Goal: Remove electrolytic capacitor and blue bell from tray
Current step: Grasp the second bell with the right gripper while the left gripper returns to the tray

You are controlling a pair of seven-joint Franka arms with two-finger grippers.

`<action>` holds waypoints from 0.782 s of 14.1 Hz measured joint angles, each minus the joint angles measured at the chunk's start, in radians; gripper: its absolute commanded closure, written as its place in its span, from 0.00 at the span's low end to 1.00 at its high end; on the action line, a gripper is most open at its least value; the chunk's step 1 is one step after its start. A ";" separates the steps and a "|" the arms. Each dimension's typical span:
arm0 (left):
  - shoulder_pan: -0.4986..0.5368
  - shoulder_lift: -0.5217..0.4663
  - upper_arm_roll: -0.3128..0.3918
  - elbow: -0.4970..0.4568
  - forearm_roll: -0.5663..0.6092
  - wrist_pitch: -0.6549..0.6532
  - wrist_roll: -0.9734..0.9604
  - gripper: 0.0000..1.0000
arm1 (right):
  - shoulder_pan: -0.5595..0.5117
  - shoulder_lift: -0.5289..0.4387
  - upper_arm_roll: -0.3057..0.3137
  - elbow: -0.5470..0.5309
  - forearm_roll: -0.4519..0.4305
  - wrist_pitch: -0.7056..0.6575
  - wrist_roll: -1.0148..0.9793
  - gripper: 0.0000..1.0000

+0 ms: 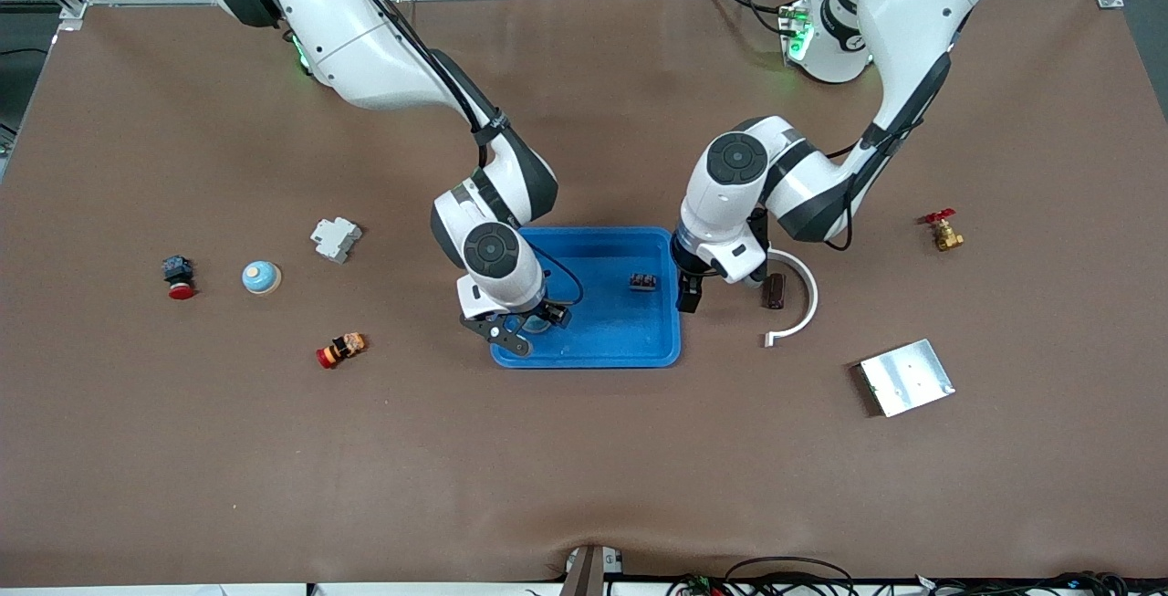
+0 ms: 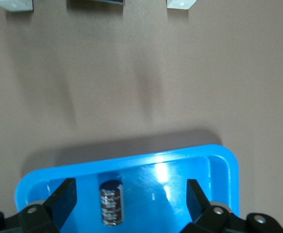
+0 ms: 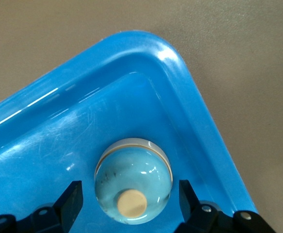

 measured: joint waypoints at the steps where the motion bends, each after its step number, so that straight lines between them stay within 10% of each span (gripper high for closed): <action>1: -0.003 0.011 0.000 0.016 0.000 -0.002 -0.028 0.00 | 0.000 0.000 0.000 0.000 -0.001 0.001 0.000 0.41; 11: -0.119 0.154 0.025 0.127 0.007 -0.018 -0.097 0.00 | -0.067 -0.069 -0.015 0.044 0.002 -0.126 -0.161 0.69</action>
